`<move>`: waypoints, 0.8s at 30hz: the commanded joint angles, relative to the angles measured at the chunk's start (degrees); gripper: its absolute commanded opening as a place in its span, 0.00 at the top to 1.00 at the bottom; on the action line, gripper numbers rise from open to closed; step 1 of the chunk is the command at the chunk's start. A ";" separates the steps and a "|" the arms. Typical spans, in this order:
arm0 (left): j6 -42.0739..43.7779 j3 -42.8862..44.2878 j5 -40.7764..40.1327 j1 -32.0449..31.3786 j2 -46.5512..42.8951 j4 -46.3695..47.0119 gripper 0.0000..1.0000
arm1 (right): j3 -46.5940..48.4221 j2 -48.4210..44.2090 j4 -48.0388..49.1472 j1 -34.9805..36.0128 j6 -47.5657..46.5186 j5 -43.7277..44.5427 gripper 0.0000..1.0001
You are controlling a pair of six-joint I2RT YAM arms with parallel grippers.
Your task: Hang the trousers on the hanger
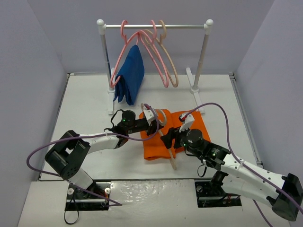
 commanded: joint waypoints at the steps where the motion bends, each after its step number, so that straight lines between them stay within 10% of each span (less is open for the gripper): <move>1: 3.07 -0.52 4.43 1.92 -4.34 5.27 1.00 | 7.78 3.28 -6.34 -6.14 -0.04 -5.98 0.33; 10: 2.32 -2.87 5.75 2.82 -5.83 6.55 1.00 | 7.71 13.22 -5.53 -26.99 -2.33 -30.69 0.30; 24: 1.44 -3.24 6.61 3.08 -4.94 9.37 1.00 | 3.58 29.23 8.22 -28.03 -0.30 -38.83 0.26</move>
